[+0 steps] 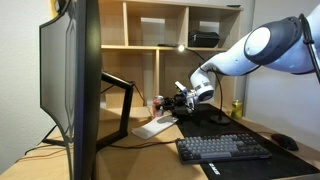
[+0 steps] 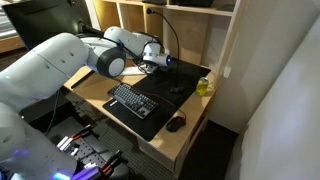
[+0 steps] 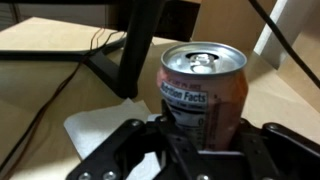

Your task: Put the pink can beside the yellow can

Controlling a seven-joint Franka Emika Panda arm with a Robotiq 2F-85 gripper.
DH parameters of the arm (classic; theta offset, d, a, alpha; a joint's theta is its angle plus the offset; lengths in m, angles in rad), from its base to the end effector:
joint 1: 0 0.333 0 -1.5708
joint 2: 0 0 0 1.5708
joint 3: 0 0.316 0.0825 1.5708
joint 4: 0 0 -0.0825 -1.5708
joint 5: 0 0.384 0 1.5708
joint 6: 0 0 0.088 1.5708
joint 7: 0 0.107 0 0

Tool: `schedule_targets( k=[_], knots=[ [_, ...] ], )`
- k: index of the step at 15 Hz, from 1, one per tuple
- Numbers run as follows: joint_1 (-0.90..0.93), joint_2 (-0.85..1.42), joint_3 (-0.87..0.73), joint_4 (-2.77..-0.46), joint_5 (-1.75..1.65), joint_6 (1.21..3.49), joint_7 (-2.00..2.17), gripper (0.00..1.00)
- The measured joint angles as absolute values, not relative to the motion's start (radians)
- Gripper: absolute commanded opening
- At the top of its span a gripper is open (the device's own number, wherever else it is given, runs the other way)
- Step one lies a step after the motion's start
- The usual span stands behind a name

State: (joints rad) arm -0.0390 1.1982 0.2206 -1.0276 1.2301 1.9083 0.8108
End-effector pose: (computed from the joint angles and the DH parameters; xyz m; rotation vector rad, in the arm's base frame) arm 0.7549 0.1423 0.1362 -1.4666 1.2748 0.9371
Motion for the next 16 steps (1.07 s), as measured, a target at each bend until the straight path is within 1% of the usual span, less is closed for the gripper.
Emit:
schedule_targets(
  k=[1,2,5,6,10,16],
  knots=[
    [-0.046,1.201,0.224,-1.028,1.246,1.859,0.811,0.18],
    [-0.050,1.204,0.223,-1.028,1.255,1.832,0.817,0.43],
    [-0.048,1.209,0.217,-1.026,1.257,1.830,0.818,0.43],
    [-0.046,1.209,0.217,-1.026,1.257,1.830,0.818,0.18],
    [-0.044,1.212,0.215,-1.030,1.256,1.793,0.818,0.18],
    [-0.079,1.204,0.141,-1.245,1.206,1.502,0.614,0.18]
  ],
)
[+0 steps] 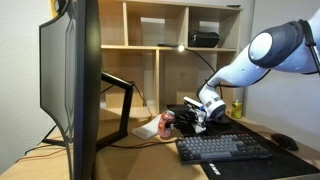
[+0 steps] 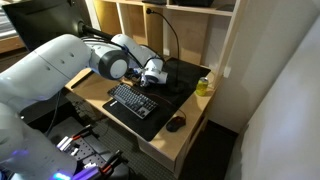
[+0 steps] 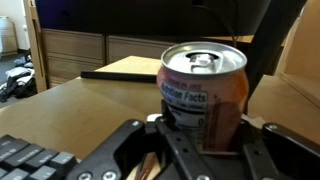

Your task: Put the pink can beside the yellow can

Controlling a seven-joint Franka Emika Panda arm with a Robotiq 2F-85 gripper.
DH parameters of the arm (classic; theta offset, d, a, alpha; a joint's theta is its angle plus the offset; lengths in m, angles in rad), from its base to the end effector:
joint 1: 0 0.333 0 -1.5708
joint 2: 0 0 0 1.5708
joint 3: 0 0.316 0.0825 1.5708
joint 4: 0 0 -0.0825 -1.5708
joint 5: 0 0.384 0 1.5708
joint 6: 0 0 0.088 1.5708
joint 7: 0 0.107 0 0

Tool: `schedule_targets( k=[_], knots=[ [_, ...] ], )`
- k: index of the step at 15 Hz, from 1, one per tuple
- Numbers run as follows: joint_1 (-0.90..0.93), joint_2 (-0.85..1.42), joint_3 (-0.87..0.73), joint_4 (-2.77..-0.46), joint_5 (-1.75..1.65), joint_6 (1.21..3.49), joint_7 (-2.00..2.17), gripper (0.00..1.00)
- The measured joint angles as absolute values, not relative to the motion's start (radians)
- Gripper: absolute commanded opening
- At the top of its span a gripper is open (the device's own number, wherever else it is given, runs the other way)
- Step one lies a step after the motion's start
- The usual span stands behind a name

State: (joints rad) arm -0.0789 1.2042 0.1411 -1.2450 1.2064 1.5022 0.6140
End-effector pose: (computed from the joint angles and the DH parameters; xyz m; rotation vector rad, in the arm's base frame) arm 0.6584 0.1244 0.0573 -1.4945 1.0156 1.3355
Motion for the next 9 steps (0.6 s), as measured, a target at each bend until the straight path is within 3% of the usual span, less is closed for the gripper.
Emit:
schedule_targets(
  k=[9],
  knots=[
    [-0.099,0.998,0.026,-1.506,1.271,1.500,0.435,0.18]
  ],
)
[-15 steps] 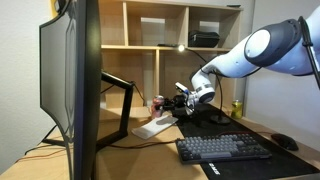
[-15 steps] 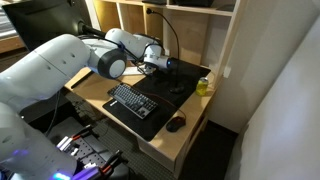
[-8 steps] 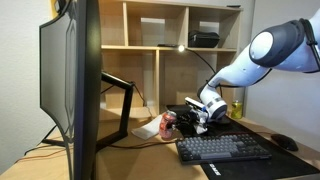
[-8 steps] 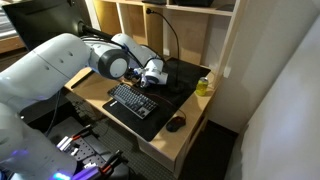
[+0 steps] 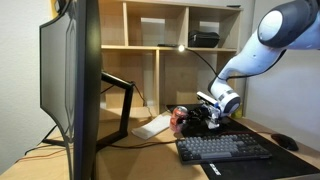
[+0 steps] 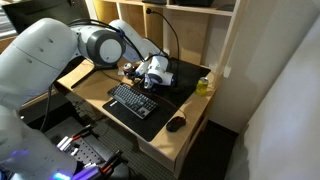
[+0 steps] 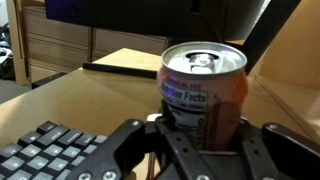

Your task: Put the pink can beside the yellow can

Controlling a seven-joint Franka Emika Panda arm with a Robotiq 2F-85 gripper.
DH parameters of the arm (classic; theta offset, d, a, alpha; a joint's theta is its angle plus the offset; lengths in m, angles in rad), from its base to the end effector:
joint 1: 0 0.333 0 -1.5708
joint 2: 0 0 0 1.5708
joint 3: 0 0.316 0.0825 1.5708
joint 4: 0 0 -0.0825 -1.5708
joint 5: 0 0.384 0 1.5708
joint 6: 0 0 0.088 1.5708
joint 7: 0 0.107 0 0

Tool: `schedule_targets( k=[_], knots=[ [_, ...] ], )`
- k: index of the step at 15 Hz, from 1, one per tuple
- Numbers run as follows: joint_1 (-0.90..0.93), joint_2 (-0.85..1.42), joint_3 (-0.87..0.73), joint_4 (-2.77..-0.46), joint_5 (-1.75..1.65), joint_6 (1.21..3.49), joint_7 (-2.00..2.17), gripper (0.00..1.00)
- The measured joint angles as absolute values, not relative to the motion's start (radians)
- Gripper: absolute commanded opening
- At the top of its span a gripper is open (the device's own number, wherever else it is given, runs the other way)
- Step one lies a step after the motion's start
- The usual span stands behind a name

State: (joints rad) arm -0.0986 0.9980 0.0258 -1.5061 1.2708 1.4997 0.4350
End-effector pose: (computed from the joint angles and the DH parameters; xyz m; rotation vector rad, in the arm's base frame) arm 0.6334 0.0598 0.0936 -1.5031 1.0175 1.1745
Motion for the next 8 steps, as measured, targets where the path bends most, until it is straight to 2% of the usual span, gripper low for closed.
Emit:
schedule_targets(
  k=[8],
  knots=[
    [-0.153,0.626,-0.144,-1.861,1.346,1.492,0.512,0.18]
  ],
)
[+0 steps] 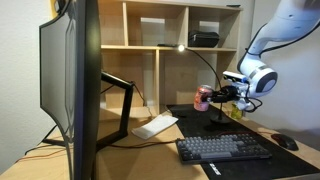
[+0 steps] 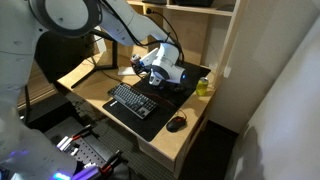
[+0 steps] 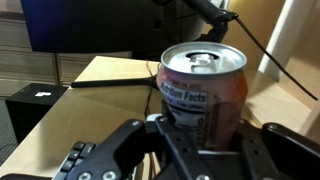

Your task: Put the pink can beside the yellow can

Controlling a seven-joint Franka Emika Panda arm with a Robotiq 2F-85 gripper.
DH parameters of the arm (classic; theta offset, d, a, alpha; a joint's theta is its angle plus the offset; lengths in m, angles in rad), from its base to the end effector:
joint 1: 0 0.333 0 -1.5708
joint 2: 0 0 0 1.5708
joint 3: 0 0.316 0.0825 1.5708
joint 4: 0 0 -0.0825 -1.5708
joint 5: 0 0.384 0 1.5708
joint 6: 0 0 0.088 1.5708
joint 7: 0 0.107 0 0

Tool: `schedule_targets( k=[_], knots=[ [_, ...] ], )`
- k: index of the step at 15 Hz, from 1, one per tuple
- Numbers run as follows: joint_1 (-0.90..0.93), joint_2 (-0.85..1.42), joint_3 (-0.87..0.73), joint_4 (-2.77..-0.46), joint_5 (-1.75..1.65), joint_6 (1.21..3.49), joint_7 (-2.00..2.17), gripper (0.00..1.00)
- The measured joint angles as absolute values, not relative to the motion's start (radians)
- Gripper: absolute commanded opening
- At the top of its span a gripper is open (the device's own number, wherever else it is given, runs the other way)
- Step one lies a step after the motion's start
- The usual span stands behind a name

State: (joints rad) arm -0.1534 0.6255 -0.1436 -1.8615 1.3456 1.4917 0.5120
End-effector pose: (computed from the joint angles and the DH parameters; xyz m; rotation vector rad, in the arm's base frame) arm 0.5856 -0.0582 0.2021 -1.3483 1.2571 1.0269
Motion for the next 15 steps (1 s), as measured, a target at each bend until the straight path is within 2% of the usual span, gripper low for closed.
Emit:
schedule_targets(
  k=[1,2,4,5,10,15],
  knots=[
    [-0.172,0.594,-0.175,-1.894,1.347,1.492,0.512,0.18],
    [-0.195,0.571,-0.208,-1.920,1.347,1.492,0.516,0.43],
    [-0.226,0.562,-0.222,-1.928,1.344,1.482,0.516,0.43],
    [-0.224,0.564,-0.217,-1.928,1.344,1.482,0.516,0.18],
    [-0.204,0.623,-0.213,-1.885,1.399,1.523,0.554,0.18],
    [-0.346,0.842,-0.226,-1.689,1.581,1.528,0.674,0.18]
  ],
)
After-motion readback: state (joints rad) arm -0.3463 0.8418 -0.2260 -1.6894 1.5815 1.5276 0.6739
